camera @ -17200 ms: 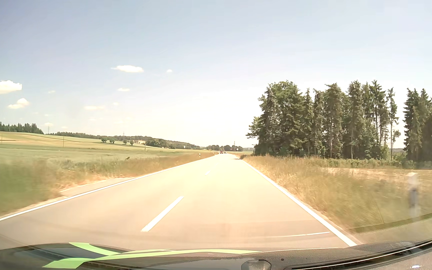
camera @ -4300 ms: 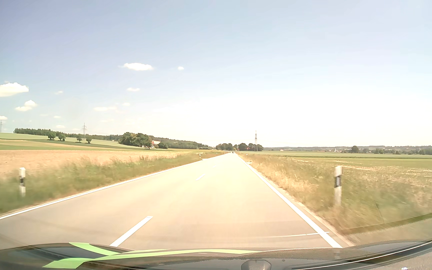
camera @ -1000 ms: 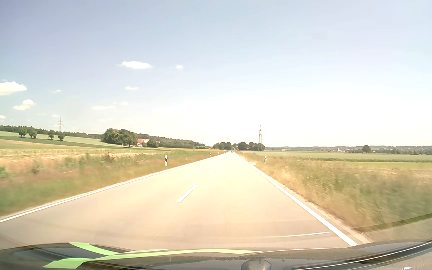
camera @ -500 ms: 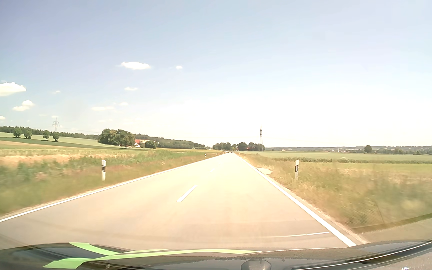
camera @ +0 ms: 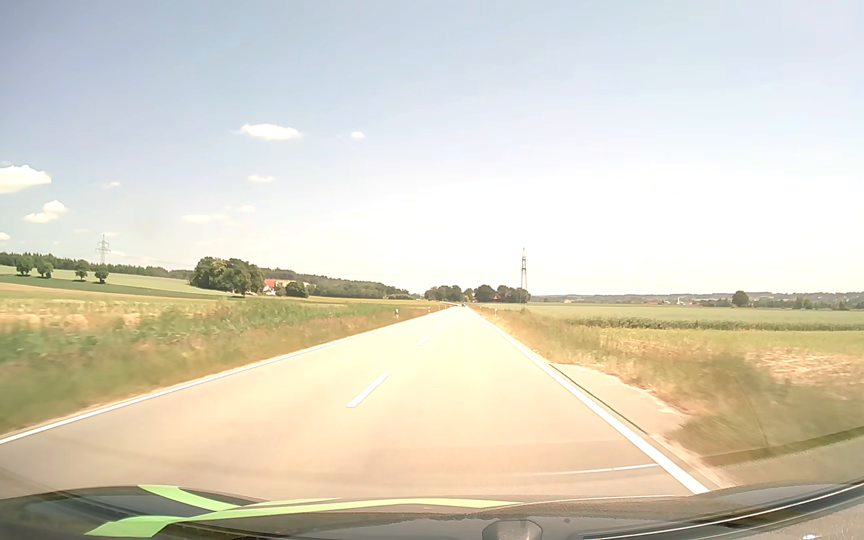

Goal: Follow the waypoints while adhering to traffic rules and regulations

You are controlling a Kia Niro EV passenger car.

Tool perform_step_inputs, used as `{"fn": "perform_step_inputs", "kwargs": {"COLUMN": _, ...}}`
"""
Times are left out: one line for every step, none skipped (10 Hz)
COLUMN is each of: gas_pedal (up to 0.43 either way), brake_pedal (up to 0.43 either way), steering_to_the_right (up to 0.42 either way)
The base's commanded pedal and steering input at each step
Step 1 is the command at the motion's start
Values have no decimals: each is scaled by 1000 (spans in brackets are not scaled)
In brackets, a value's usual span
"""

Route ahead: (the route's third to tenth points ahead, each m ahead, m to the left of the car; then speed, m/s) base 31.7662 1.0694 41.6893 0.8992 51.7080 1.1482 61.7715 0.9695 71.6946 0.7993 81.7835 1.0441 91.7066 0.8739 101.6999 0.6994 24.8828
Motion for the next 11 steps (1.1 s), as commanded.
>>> {"fn": "perform_step_inputs", "kwargs": {"gas_pedal": 280, "brake_pedal": 0, "steering_to_the_right": 0}}
{"fn": "perform_step_inputs", "kwargs": {"gas_pedal": 280, "brake_pedal": 0, "steering_to_the_right": 0}}
{"fn": "perform_step_inputs", "kwargs": {"gas_pedal": 280, "brake_pedal": 0, "steering_to_the_right": 0}}
{"fn": "perform_step_inputs", "kwargs": {"gas_pedal": 280, "brake_pedal": 0, "steering_to_the_right": 0}}
{"fn": "perform_step_inputs", "kwargs": {"gas_pedal": 260, "brake_pedal": 0, "steering_to_the_right": 0}}
{"fn": "perform_step_inputs", "kwargs": {"gas_pedal": 260, "brake_pedal": 0, "steering_to_the_right": 0}}
{"fn": "perform_step_inputs", "kwargs": {"gas_pedal": 248, "brake_pedal": 0, "steering_to_the_right": 0}}
{"fn": "perform_step_inputs", "kwargs": {"gas_pedal": 240, "brake_pedal": 0, "steering_to_the_right": 0}}
{"fn": "perform_step_inputs", "kwargs": {"gas_pedal": 240, "brake_pedal": 0, "steering_to_the_right": 0}}
{"fn": "perform_step_inputs", "kwargs": {"gas_pedal": 240, "brake_pedal": 0, "steering_to_the_right": 0}}
{"fn": "perform_step_inputs", "kwargs": {"gas_pedal": 240, "brake_pedal": 0, "steering_to_the_right": 0}}
